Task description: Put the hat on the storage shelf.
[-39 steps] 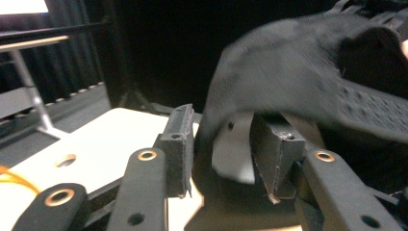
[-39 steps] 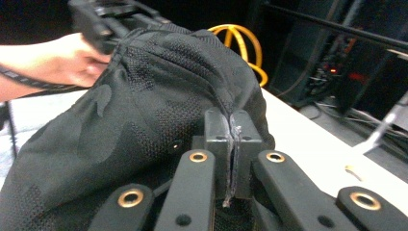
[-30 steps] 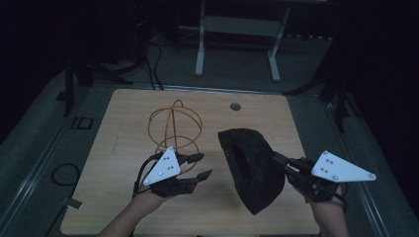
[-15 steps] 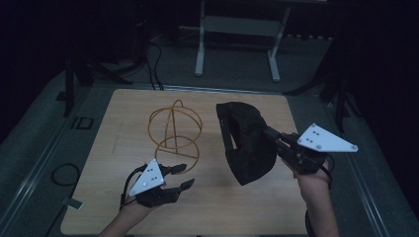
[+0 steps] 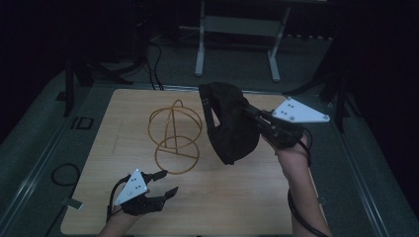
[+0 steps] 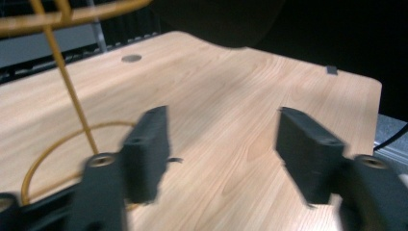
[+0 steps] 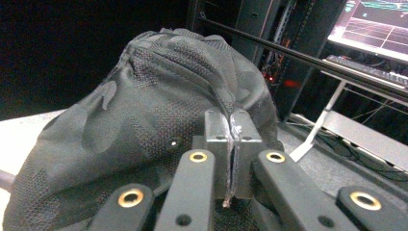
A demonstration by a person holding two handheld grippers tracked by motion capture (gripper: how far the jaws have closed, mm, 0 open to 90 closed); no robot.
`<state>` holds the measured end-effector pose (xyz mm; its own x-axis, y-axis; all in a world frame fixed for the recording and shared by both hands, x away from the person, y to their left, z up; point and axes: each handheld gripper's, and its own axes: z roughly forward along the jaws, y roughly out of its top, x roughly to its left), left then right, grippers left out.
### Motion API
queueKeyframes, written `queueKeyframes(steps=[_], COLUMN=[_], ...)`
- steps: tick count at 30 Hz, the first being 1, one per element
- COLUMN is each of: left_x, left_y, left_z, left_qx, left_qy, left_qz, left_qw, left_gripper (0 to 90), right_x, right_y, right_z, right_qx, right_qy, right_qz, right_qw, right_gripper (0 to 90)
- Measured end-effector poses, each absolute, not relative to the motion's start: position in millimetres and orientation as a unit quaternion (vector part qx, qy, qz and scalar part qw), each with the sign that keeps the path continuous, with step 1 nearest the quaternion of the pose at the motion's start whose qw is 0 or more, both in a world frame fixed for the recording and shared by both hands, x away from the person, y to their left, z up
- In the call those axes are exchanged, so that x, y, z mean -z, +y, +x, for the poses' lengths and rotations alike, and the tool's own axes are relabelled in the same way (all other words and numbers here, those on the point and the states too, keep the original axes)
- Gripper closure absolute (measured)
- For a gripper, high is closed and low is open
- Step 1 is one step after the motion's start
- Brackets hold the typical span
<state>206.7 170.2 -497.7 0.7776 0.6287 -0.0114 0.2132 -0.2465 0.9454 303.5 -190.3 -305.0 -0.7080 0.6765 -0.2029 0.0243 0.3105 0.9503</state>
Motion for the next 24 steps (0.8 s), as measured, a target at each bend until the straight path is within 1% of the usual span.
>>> queueKeyframes(steps=[1,3,4,5,6,7,13,18,24], left_x=[500.6,506.4,509.6,512.8,516.0,519.1,527.5,530.9,534.5], left_y=[171.3,174.1,175.0,176.9,178.5,179.2,186.7,192.7,192.7], left_z=[205.5,204.7,203.9,203.9,204.0,203.1,199.2,198.5,199.4], left_qx=[-0.197,-0.193,-0.202,-0.195,-0.19,-0.197,-0.2,-0.205,-0.211], left_qy=[0.28,0.289,0.295,0.298,0.302,0.307,0.323,0.337,0.339], left_qz=[0.765,0.767,0.766,0.766,0.765,0.763,0.759,0.748,0.747], left_qw=[0.545,0.54,0.535,0.535,0.536,0.534,0.53,0.533,0.531], left_gripper=[25.2,14.5,10.6,6.1,4.4,2.2,2.2,2.2,2.2], right_x=[303.8,301.2,299.8,298.4,297.2,296.4,298.8,306.7,314.7], right_y=[-187.3,-181.5,-178.8,-175.9,-172.9,-169.9,-147.7,-128.2,-108.1], right_z=[305.6,309.2,310.7,311.8,313.2,314.6,320.1,323.9,329.2], right_qx=[-0.539,-0.539,-0.539,-0.538,-0.538,-0.539,-0.528,-0.527,-0.519], right_qy=[0.752,0.751,0.752,0.752,0.753,0.752,0.765,0.775,0.789], right_qz=[0.232,0.232,0.23,0.23,0.229,0.229,0.218,0.211,0.2], right_qw=[0.301,0.302,0.301,0.302,0.303,0.302,0.296,0.278,0.261], right_gripper=[88.5,88.4,88.4,88.5,88.5,88.5,88.4,88.4,88.4])
